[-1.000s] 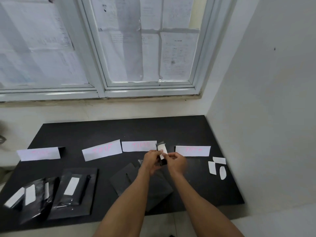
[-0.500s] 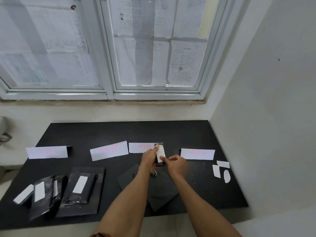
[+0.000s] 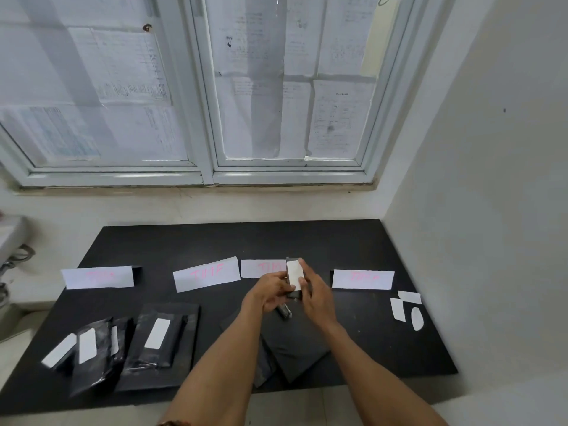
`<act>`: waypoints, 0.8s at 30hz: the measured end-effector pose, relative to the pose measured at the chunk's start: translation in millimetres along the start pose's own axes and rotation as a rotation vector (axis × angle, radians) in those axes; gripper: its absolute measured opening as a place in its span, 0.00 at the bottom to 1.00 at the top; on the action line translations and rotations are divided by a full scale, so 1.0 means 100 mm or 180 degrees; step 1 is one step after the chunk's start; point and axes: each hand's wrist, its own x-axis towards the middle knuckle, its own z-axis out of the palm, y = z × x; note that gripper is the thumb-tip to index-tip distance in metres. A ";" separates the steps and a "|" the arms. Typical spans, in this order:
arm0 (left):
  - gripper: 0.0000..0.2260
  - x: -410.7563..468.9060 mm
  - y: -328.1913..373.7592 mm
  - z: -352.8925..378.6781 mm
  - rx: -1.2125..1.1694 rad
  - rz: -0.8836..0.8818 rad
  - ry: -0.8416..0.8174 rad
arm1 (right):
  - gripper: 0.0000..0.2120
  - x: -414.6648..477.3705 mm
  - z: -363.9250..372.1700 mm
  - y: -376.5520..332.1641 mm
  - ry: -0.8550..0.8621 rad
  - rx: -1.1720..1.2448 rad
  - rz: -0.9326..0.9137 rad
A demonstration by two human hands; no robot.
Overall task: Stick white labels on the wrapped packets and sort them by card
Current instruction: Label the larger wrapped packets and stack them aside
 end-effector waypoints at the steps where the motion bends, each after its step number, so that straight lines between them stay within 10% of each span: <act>1: 0.20 -0.02 0.00 -0.04 0.0015 -0.0027 -0.0054 | 0.20 0.00 0.01 0.00 -0.0084 -0.0127 -0.0079; 24: 0.17 0.01 0.07 -0.13 -0.0538 -0.0154 0.0656 | 0.26 -0.10 0.11 -0.29 -0.0670 -0.0422 -0.0287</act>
